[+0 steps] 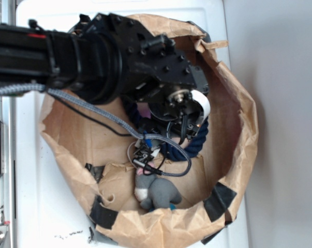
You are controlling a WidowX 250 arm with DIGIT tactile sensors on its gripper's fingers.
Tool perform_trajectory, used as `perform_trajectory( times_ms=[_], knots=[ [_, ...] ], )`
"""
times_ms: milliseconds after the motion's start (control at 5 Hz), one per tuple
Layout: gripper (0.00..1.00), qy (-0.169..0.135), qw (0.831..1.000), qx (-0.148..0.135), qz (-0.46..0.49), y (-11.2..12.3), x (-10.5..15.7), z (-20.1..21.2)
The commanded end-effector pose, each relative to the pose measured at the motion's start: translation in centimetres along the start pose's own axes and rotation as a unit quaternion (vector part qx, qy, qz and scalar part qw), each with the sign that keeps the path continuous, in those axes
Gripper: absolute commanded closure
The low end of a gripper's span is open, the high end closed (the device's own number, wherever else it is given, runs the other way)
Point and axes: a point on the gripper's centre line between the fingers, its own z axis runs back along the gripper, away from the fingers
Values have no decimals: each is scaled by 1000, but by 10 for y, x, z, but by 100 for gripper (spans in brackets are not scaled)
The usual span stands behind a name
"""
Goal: Grab the blue rope.
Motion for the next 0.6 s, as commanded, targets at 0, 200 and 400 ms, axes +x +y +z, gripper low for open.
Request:
perform_trajectory(
  times_ms=[0, 200, 400],
  knots=[
    [100, -23, 1000, 1, 0, -5, -3, 15],
    [100, -25, 1000, -3, -5, -7, -9, 22],
    [0, -20, 1000, -7, -13, -9, -25, 38]
  ],
)
